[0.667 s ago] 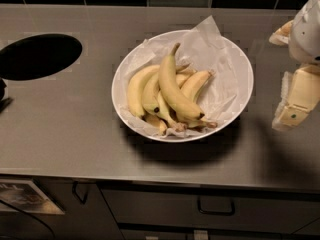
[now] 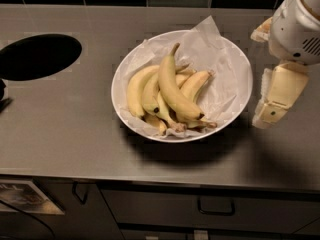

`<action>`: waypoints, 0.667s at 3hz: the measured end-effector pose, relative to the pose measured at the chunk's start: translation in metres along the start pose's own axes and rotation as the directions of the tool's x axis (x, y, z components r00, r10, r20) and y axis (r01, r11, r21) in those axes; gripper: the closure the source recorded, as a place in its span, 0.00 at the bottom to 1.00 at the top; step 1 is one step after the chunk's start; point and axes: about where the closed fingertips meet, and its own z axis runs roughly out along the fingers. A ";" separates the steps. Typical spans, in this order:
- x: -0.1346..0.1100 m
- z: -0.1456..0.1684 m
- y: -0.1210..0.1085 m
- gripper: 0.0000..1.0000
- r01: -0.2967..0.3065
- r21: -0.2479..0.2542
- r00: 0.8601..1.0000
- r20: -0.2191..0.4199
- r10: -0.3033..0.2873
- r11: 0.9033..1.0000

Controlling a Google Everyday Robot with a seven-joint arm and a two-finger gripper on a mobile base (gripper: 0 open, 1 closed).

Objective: Pick banana from white bowl

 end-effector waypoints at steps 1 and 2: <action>-0.047 -0.005 0.000 0.00 0.051 0.012 0.996 0.079 -0.052 0.999; -0.047 -0.005 0.000 0.00 0.051 0.012 0.996 0.079 -0.051 0.999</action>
Offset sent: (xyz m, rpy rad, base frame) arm 0.0063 0.0381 0.0141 0.0500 -0.0333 0.0562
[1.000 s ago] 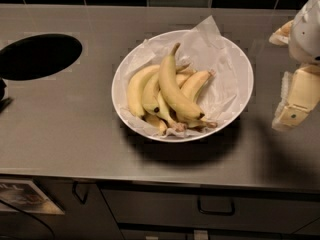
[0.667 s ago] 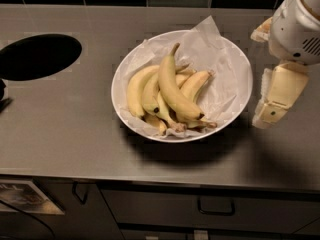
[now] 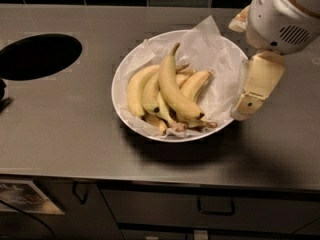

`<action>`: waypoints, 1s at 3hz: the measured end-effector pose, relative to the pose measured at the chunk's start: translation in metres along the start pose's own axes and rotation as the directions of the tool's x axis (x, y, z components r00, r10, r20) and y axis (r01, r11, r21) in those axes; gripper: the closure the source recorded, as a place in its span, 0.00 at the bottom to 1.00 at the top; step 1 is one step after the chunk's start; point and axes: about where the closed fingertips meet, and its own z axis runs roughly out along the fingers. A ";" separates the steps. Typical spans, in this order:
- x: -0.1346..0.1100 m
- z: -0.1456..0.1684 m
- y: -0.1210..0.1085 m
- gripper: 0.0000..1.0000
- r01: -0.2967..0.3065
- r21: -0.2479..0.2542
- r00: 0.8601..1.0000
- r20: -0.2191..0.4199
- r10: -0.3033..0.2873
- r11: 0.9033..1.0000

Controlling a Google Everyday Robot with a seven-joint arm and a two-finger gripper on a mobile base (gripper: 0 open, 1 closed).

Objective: Pick banana from white bowl

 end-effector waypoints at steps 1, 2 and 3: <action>-0.016 0.005 -0.002 0.00 -0.028 -0.012 0.999 0.021 0.029 1.000; -0.041 0.016 -0.012 0.00 -0.140 -0.016 0.986 0.089 0.141 0.990; -0.064 0.025 -0.015 0.00 -0.266 -0.004 0.946 0.192 0.262 0.964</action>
Offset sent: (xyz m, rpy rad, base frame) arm 0.0469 0.0696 0.0028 0.2930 0.0630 -0.2914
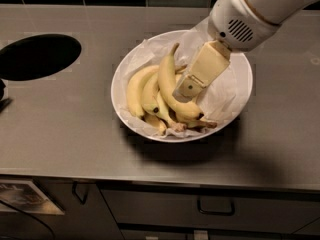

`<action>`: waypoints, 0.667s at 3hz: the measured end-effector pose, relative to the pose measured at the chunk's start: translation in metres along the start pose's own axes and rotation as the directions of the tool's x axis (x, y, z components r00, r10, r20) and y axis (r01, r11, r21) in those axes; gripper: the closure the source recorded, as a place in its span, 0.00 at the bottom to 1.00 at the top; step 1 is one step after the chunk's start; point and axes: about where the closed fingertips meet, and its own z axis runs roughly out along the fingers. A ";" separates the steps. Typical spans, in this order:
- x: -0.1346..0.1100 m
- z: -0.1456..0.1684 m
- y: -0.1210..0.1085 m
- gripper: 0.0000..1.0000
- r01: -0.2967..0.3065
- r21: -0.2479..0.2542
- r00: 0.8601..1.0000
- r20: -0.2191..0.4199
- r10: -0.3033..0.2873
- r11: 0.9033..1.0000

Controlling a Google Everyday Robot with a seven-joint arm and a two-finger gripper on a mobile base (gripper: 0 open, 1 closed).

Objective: Pick banana from white bowl

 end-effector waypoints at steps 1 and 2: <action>-0.012 -0.001 -0.009 0.00 -0.004 0.039 0.999 0.042 0.002 0.999; -0.012 -0.001 -0.009 0.00 -0.004 0.039 0.999 0.041 0.002 0.999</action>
Offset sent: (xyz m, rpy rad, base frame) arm 0.0112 0.0052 0.0083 0.0293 -0.0474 -0.0189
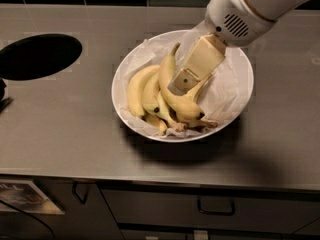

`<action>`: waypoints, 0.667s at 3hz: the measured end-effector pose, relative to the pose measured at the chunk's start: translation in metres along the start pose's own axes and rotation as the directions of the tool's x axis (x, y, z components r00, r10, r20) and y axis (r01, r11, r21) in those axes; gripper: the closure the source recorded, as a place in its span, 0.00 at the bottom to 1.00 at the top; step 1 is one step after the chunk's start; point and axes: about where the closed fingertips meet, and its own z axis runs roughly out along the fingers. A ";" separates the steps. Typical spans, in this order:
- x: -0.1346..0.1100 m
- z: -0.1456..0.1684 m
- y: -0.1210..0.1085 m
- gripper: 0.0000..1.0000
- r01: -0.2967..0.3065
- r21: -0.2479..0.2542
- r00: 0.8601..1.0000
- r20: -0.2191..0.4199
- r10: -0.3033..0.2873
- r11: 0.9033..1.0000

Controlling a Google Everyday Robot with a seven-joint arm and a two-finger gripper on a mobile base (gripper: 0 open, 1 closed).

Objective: Pick banana from white bowl

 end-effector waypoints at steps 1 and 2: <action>-0.001 0.007 0.002 0.00 -0.035 0.012 0.999 -0.012 0.035 0.999; 0.006 0.020 0.003 0.00 -0.136 0.039 0.991 0.000 0.136 0.990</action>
Offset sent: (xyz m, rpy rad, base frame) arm 0.0142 0.0037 -0.0461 0.1148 0.0607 -0.2727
